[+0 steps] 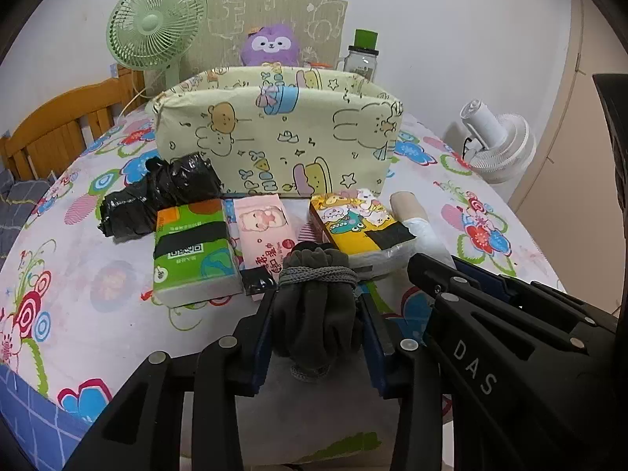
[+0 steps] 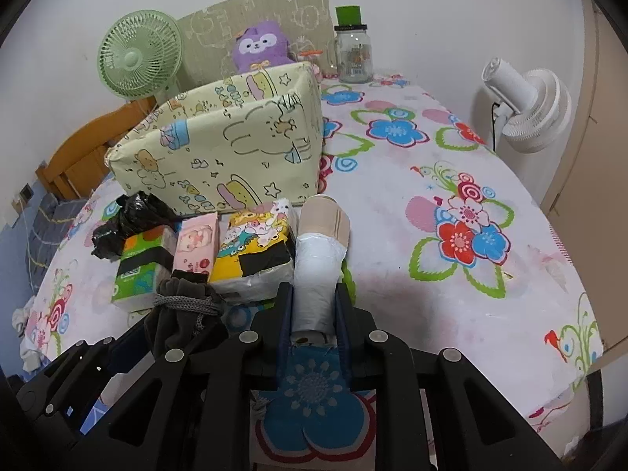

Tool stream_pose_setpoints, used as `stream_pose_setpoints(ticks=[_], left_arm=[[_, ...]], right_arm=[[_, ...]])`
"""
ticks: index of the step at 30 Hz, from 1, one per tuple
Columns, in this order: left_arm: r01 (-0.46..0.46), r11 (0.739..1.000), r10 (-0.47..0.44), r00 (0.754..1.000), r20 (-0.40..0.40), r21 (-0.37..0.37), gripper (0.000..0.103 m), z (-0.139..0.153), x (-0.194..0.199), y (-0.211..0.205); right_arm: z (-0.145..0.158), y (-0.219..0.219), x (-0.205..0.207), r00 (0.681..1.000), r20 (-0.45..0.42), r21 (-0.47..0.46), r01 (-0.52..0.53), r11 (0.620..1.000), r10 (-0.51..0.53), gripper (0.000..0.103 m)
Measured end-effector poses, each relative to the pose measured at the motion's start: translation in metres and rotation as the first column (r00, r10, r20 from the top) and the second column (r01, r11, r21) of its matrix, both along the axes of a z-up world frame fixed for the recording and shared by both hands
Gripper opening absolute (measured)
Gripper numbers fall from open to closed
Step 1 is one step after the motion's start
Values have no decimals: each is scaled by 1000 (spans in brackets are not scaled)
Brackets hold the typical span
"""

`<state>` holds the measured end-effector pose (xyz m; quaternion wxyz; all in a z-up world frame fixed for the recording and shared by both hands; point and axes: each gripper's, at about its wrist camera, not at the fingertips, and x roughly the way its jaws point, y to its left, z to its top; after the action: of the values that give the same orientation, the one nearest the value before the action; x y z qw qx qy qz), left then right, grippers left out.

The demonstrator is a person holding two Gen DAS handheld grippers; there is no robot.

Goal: Organize soft objects
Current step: 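Lift the gray glove with the left tool while the right tool lifts the white roll toward the box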

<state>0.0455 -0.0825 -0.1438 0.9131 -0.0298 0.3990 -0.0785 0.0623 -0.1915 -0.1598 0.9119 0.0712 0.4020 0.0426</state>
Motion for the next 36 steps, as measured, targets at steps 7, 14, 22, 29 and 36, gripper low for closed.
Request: stream_pose_setpoints(ticks=[7,14,22,29,36], left_arm=[[-4,1000,4,1000,27,-10,39,10,-6,3],[-8,1000,9,998,55,-23,39,20,-11,9],[-4,999,7,997,80,-39,39,30,-14,13],[3,999,2,995,103,-45,38,41,-16,14],[2,999,3,993,121,-41,38,52,-13,16]], right_arm=[[13,4,-8,999,33,-9,1,1000,-1,23],[24,8,-13,998,62,-17,3,1000,-2,23],[38,11,-19,995,95,-20,14,1000,-12,23],[49,12,-20,993,118,-14,13,1000,-12,23],[62,14,-17,990,138,-13,16,1000,-14,23]])
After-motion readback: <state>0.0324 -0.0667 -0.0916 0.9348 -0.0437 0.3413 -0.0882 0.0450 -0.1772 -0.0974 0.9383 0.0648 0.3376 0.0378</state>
